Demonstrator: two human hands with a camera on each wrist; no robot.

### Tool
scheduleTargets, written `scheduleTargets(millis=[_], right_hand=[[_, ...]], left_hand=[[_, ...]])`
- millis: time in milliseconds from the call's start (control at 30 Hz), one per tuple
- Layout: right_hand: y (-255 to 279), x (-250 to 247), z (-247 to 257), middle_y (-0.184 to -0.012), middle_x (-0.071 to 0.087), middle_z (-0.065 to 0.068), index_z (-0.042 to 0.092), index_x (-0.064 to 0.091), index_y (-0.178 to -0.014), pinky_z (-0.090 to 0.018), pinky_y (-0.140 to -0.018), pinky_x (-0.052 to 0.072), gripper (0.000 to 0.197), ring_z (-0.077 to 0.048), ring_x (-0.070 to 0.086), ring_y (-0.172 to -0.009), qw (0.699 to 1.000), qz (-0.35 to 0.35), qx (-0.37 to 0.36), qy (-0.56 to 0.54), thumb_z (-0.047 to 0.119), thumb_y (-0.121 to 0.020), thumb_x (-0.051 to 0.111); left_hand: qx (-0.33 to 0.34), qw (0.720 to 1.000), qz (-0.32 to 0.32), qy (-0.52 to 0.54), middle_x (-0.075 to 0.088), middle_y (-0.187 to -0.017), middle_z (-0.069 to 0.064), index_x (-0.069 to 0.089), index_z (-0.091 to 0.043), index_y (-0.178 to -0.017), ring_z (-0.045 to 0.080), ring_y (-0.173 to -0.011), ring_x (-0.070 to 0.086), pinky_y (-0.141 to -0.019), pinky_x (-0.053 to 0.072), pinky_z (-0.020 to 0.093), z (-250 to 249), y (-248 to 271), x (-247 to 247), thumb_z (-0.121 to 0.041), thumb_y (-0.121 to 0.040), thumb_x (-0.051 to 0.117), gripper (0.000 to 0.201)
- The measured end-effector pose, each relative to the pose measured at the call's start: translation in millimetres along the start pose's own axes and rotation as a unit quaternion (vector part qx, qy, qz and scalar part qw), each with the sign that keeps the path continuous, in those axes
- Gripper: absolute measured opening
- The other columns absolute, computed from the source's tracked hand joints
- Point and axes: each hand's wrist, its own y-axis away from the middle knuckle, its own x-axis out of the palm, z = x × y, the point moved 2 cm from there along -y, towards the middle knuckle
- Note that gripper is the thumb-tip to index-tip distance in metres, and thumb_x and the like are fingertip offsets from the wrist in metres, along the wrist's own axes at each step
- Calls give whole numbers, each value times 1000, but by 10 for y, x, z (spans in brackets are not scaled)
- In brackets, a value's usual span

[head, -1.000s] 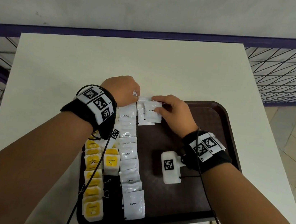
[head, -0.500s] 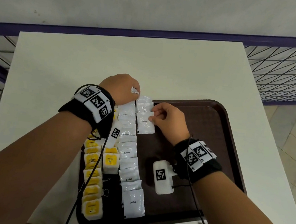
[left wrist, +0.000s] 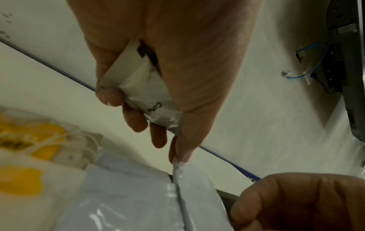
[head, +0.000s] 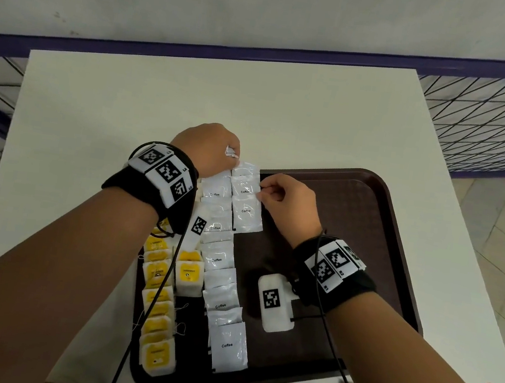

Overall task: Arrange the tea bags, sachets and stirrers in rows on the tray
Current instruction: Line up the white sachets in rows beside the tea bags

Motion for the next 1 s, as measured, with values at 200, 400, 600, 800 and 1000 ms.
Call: scheduleTargets(millis=[200, 400, 600, 800, 1000], right_hand=[[3, -4, -4, -81, 69, -7, 9, 68, -89, -2, -67, 40, 12, -6, 51, -61, 1000, 3, -3, -5, 7, -78, 69], [140, -164, 9, -78, 67, 2, 21, 66, -87, -28, -81, 54, 12, -18, 65, -75, 995, -4, 25, -94, 10, -82, 64], [733, -213, 293, -101, 65, -10, 8, 57, -116, -40, -81, 57, 24, -16, 65, -92, 919, 121, 74, -368, 14, -94, 50], [1214, -88, 237, -109, 64, -4, 11, 52, -122, -36, -74, 59, 33, -19, 64, -100, 788, 217, 172, -551, 21, -91, 48], [1337, -116, 40, -103, 63, -12, -1, 49, -119, -28, -73, 58, 30, -20, 64, -91, 812, 192, 180, -520, 12, -91, 50]], left_hand=[[2, 1000, -6, 12, 48, -93, -4, 67, -24, -100, 20, -93, 51, -76, 35, 28, 4, 8, -6, -34, -89, 56, 19], [-26, 952, -188, 239, 60, -94, -3, 68, -27, -104, 17, -85, 57, -81, 45, 30, 38, 290, -167, -28, -90, 57, 18], [-3, 725, -83, 683, 67, -77, 3, 64, -16, -106, 26, -92, 69, -80, 55, 40, -509, 1044, 85, -3, -93, 46, 26], [57, 801, -76, 591, 71, -97, 3, 62, -15, -112, 13, -98, 65, -87, 49, 22, -729, 1419, 559, -10, -93, 52, 22], [70, 908, -31, 413, 55, -118, -9, 47, -38, -129, 0, -113, 50, -97, 36, 16, -620, 1402, 667, -63, -85, 41, 51]])
